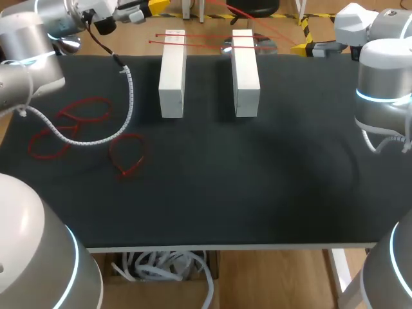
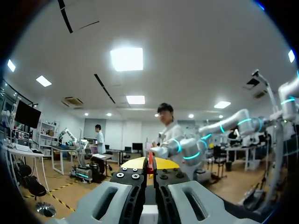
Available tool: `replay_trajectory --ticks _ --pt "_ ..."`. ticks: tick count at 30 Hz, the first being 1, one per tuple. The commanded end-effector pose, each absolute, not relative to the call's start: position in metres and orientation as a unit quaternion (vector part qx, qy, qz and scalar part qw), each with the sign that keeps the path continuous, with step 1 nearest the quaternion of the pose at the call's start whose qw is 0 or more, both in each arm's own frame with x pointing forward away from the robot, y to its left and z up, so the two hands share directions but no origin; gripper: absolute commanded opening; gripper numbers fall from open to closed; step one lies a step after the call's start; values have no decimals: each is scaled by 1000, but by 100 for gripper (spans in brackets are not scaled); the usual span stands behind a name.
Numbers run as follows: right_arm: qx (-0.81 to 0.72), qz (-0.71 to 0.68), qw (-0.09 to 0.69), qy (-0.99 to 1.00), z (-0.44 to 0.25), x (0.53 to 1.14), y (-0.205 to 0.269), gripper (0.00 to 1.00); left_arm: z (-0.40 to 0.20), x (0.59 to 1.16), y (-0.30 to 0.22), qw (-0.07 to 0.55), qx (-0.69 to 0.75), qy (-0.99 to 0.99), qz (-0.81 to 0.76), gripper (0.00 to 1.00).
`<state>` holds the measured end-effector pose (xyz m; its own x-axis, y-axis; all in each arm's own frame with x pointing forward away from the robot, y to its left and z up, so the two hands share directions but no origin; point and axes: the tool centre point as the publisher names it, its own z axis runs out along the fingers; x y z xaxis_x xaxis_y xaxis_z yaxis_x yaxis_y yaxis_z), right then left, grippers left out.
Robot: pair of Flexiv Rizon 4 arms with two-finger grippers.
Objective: Grab the tape and strap the tape.
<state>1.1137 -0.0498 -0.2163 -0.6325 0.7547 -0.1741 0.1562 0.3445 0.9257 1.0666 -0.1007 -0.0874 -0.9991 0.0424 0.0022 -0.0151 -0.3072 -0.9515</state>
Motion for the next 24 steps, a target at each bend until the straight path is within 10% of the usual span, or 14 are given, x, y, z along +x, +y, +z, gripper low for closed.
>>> replay_trajectory --ticks 1,24 --pt "300 488 307 760 -216 1114 -50 100 -86 1065 -101 17 -10 -590 807 0" --pt "286 498 316 755 -216 1107 -36 100 -86 1065 -101 17 -10 -590 807 0"
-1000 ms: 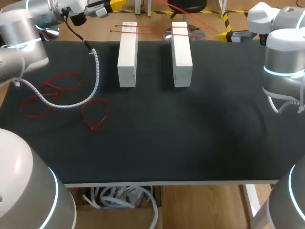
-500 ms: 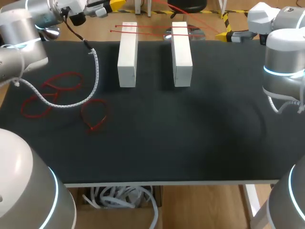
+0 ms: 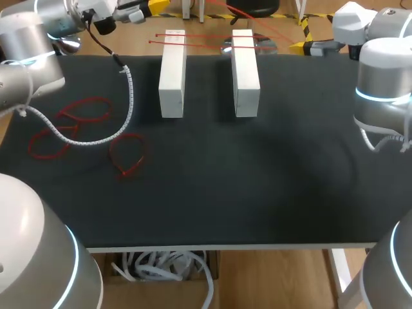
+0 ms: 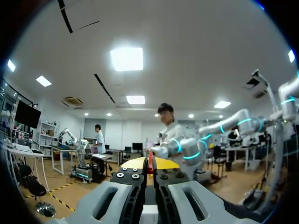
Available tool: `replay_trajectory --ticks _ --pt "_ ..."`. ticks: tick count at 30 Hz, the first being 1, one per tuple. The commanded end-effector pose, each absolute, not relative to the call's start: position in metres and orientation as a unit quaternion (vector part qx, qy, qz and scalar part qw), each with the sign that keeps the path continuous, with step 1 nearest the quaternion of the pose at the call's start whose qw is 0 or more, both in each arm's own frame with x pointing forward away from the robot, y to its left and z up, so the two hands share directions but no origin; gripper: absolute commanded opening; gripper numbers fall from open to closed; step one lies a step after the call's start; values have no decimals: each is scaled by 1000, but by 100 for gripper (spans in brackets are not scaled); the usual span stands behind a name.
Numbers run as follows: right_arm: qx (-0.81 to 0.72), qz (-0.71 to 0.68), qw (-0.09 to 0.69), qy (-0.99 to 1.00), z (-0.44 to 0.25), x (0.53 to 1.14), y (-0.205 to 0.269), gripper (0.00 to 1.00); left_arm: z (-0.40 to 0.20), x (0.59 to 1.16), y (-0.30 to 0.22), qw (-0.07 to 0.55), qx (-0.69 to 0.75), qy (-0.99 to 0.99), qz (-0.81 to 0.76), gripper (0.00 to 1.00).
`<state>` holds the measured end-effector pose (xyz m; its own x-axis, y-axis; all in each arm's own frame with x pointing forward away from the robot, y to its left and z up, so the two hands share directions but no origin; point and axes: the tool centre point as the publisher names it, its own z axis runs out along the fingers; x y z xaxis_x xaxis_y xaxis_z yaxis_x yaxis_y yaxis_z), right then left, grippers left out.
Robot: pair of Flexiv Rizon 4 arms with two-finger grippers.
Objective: Grab the tape and strap the tape.
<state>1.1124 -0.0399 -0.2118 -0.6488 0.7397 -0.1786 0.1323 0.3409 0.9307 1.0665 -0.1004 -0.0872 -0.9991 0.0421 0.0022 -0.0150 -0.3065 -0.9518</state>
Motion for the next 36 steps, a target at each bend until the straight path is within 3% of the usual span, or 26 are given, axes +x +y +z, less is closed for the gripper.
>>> replay_trajectory --ticks 1,14,22,36 --pt "286 496 317 756 -216 1106 -35 100 -86 1065 -101 17 -10 -590 807 0" --pt "341 473 393 711 -197 1085 -31 100 -86 1065 -101 17 -10 -590 807 0" --pt "360 572 435 595 -184 1072 -29 100 -86 1065 -101 17 -10 -590 807 0" --pt "440 697 372 426 -171 1058 -30 100 -86 1065 -101 17 -10 -590 807 0"
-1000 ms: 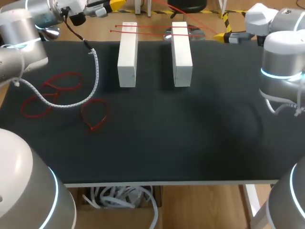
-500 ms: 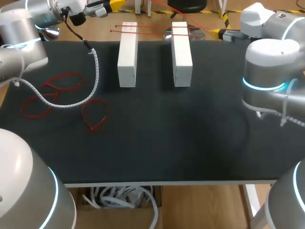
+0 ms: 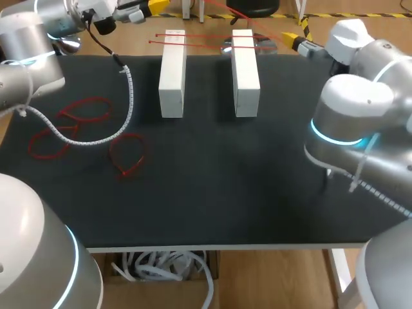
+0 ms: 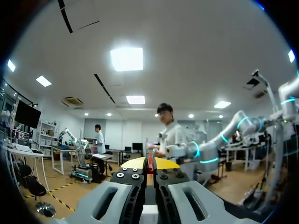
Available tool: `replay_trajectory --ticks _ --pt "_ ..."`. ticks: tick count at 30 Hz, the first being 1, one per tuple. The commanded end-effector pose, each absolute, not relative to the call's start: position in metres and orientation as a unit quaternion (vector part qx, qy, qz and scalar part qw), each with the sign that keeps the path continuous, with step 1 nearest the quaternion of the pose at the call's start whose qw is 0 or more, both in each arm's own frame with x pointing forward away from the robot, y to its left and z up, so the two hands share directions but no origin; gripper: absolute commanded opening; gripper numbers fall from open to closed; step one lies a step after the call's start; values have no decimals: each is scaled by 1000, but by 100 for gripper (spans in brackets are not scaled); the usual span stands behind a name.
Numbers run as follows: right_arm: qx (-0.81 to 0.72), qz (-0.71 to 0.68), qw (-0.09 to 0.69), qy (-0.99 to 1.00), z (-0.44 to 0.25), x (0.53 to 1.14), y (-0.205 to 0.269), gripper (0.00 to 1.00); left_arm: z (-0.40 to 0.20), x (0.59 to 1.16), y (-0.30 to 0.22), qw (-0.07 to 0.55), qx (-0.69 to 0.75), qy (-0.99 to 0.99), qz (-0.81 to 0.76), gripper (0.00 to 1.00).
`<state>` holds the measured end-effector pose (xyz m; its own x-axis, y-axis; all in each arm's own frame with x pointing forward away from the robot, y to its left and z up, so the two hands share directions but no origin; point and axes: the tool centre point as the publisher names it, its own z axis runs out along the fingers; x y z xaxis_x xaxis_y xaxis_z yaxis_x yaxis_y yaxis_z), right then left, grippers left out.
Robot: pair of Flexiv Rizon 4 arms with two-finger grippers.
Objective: Grab the tape and strap the tape.
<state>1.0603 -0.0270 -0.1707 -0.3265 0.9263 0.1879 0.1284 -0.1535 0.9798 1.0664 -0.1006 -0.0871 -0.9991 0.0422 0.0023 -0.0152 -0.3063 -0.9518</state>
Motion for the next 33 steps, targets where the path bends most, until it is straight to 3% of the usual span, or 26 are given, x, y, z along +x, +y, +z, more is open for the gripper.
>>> replay_trajectory --ticks 1,14,24,33 --pt "441 699 370 423 -170 1058 -30 100 -86 1065 -101 17 -10 -590 807 0" --pt "495 720 334 354 -159 1059 -30 100 -86 1065 -101 17 -10 -590 807 0" --pt "592 648 310 366 -159 1052 -27 100 -86 1065 -101 17 -10 -590 807 0" --pt "532 676 285 422 -150 1061 -19 100 -86 1065 -101 17 -10 -590 807 0"
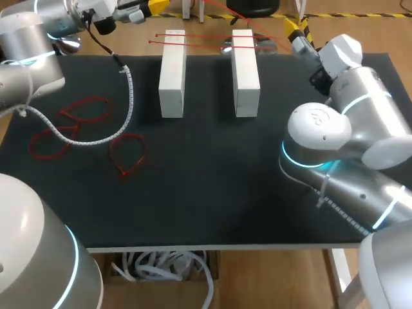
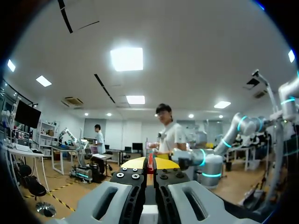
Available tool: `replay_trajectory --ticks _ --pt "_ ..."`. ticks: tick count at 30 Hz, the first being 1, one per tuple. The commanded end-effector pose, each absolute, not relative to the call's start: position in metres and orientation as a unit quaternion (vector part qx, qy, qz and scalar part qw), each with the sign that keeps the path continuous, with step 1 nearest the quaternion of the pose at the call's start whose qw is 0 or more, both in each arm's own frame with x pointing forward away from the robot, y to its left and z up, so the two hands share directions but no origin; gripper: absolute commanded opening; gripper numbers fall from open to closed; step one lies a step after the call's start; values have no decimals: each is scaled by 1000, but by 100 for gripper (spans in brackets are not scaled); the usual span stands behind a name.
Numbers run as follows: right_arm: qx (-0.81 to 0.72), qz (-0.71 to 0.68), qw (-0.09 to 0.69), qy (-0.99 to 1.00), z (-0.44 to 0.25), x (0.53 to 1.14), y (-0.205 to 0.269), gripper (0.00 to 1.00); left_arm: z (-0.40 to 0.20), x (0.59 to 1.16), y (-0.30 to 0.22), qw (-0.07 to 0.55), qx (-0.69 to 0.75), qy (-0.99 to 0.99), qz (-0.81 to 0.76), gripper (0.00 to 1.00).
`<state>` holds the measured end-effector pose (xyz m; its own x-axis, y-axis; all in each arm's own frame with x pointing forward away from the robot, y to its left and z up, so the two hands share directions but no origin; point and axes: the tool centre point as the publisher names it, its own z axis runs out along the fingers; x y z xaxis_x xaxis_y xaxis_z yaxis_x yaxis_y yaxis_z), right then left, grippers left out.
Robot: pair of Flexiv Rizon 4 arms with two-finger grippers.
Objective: Grab the tape and strap the tape.
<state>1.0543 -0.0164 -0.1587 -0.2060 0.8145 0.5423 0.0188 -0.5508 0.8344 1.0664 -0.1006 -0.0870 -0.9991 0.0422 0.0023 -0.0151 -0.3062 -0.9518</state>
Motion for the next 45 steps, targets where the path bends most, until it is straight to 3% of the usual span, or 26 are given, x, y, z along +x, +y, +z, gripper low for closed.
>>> replay_trajectory --ticks 1,30,45 --pt "532 676 285 422 -150 1061 -19 100 -86 1065 -101 17 -10 -590 807 0" --pt "532 676 285 422 -150 1061 -19 100 -86 1065 -101 17 -10 -590 807 0" --pt "528 813 215 120 -124 1030 -22 100 -86 1065 -101 17 -10 -590 807 0"
